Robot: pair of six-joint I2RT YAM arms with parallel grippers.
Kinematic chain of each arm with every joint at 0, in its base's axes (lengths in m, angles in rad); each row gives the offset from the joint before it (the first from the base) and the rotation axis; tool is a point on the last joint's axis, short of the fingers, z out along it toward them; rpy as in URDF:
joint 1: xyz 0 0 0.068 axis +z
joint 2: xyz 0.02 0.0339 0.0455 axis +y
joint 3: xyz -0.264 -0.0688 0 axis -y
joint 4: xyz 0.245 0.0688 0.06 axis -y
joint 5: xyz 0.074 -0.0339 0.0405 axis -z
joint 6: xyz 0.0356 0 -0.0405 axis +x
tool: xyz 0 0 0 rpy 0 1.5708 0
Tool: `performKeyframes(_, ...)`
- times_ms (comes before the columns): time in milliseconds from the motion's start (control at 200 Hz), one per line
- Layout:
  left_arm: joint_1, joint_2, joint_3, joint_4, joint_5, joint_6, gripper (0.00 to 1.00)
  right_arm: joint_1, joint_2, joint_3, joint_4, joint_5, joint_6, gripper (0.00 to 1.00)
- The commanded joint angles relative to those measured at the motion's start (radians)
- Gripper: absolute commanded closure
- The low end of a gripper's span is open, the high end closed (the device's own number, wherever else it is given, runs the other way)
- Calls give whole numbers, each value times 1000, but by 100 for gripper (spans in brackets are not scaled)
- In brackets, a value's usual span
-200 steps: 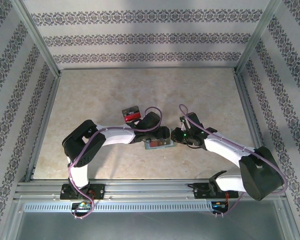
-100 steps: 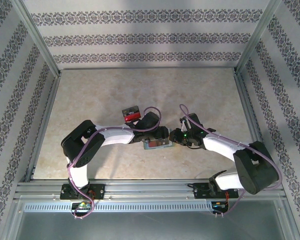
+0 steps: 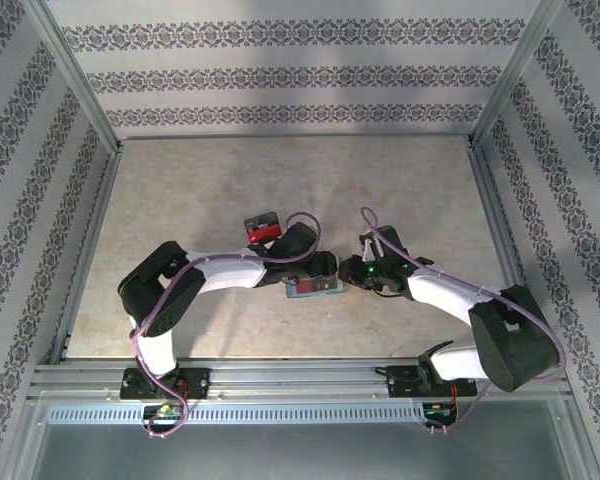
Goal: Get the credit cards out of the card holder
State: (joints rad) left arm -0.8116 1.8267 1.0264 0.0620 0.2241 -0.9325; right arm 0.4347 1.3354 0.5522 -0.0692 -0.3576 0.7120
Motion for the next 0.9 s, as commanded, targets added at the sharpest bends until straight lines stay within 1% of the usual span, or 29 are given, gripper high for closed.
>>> performKeyframes(0, -2, -68, -3, -12, -1, 52, 38, 13, -39, -6, 0, -4, 4, 73)
performKeyframes(120, -2, -103, -3, -40, -25, 70, 38, 23, -40, 0, -16, 14, 0, 73)
performKeyframes(185, -1, -118, -4, -71, -51, 78, 39, 29, -31, 8, -20, 16, -3, 73)
performKeyframes(320, -1, -125, -3, -144, -101, 81, 46, 41, 3, 27, -20, 22, -14, 73)
performKeyframes(495, -1, -86, -6, -128, -73, 65, 56, 44, 52, 51, -17, 20, -31, 74)
performKeyframes(600, -1, -72, -3, -117, -66, 60, 61, 42, 75, 55, -17, 32, -32, 78)
performKeyframes(794, -2, -46, 15, -115, -54, 57, 61, 42, 130, 52, -15, 48, -40, 83)
performKeyframes(894, -1, -28, 21, -106, -41, 48, 55, 44, 152, 51, -12, 51, -42, 85)
